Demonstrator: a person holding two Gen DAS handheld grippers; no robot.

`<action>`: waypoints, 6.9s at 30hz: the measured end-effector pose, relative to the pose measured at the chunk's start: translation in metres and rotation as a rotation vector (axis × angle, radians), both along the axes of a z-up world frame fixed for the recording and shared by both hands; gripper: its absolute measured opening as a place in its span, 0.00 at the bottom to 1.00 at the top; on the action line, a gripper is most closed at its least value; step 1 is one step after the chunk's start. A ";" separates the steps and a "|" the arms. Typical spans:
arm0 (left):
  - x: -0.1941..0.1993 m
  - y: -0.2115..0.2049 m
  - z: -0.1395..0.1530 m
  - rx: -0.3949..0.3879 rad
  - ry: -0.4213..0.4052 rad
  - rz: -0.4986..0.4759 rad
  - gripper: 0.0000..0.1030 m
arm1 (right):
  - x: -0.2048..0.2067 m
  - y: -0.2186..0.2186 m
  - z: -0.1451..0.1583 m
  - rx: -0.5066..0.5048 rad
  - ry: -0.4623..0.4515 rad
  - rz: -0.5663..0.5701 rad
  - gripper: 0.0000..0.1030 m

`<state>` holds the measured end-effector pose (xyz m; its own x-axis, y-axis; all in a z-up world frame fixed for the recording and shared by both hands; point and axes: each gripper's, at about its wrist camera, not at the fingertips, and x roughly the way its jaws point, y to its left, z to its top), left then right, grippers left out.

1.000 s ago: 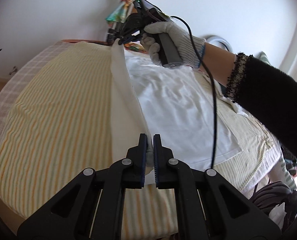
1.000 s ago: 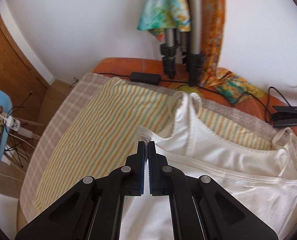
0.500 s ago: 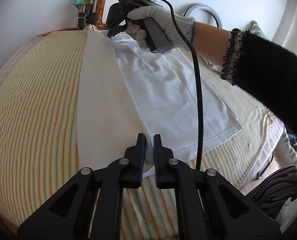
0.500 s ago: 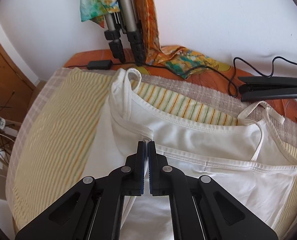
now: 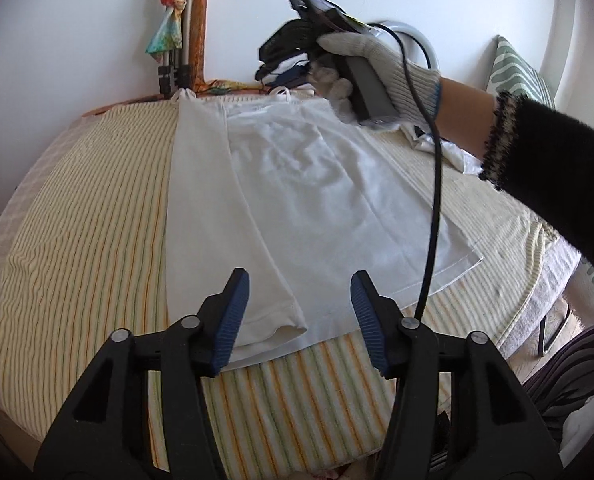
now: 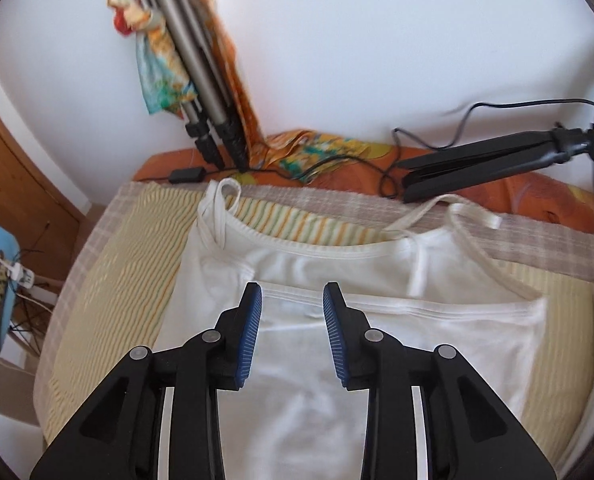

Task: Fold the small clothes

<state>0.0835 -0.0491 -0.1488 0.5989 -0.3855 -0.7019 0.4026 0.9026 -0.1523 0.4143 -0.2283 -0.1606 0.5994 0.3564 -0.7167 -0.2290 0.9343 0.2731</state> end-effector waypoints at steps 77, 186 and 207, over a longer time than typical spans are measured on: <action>0.017 -0.092 -0.001 -0.118 0.066 -0.183 0.06 | -0.022 -0.091 -0.007 0.050 0.002 -0.143 0.02; 0.171 0.073 -0.016 -0.215 0.225 0.217 0.03 | -0.144 -0.074 -0.052 0.416 0.248 0.057 0.03; 0.134 0.042 0.002 -0.061 0.055 0.096 0.33 | -0.201 -0.029 -0.025 0.136 0.035 0.249 0.25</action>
<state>0.2173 -0.0076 -0.1468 0.5962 -0.3717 -0.7116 0.3045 0.9248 -0.2280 0.2135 -0.2571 -0.1852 0.4572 0.5837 -0.6710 -0.4349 0.8049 0.4038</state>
